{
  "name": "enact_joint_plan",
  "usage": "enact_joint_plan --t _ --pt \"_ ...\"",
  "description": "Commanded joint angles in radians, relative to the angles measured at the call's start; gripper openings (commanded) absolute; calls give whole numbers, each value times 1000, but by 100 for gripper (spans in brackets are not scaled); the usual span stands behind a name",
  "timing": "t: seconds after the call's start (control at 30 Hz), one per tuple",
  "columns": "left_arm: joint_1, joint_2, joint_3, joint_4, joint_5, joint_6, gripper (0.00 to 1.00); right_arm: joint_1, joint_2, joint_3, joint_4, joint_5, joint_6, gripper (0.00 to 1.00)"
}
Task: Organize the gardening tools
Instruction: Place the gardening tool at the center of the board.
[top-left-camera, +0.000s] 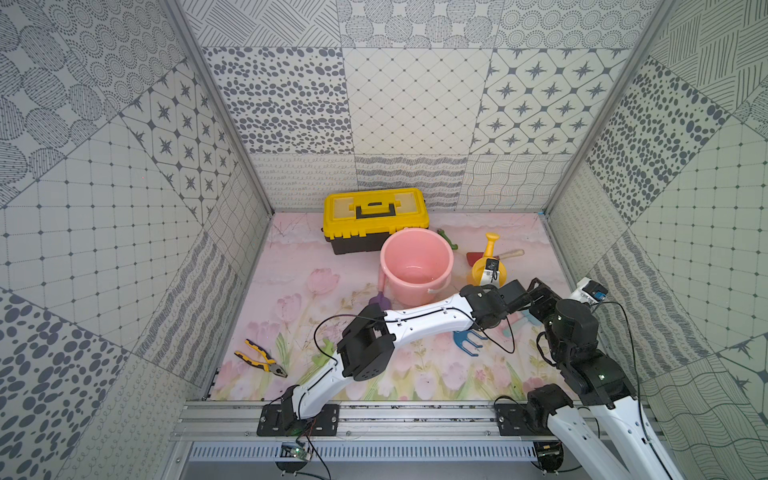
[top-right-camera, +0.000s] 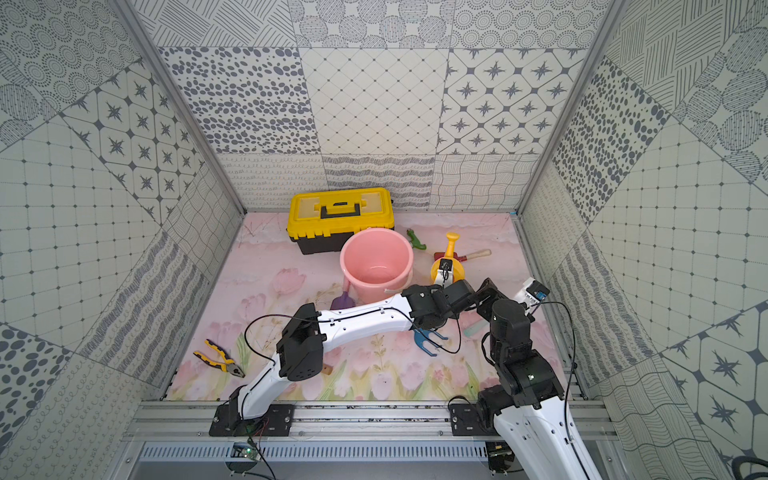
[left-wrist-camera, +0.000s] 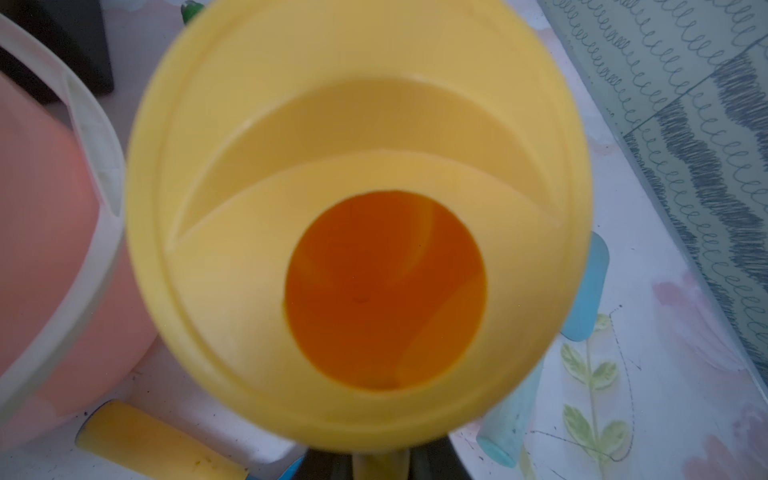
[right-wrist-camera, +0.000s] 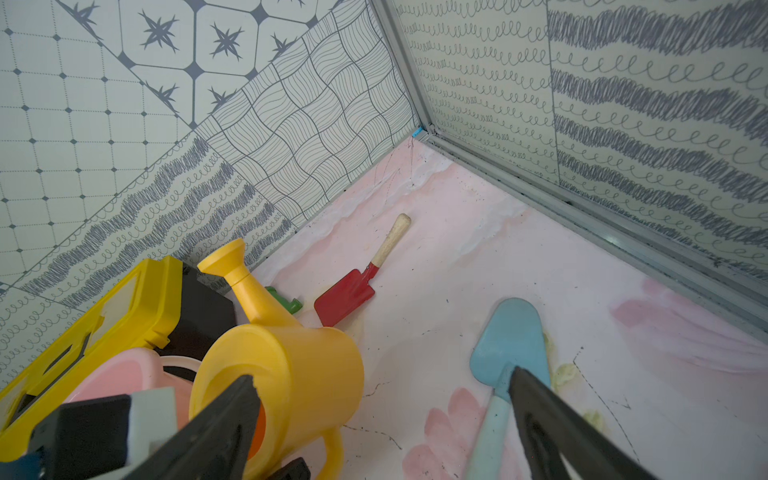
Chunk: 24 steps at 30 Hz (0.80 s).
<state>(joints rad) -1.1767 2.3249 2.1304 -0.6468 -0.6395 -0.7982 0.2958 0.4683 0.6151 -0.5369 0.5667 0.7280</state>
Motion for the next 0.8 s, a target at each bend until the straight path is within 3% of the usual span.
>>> enact_joint_plan --t 0.0,0.23,0.77 --pt "5 19 0 -11 -127 -129 0 -4 -5 9 21 8 0 97" --pt "22 28 -36 -32 -64 -218 0 -2 3 8 23 3 4 97" --pt "39 51 -39 -77 21 -283 0 -3 27 9 26 -15 6 97"
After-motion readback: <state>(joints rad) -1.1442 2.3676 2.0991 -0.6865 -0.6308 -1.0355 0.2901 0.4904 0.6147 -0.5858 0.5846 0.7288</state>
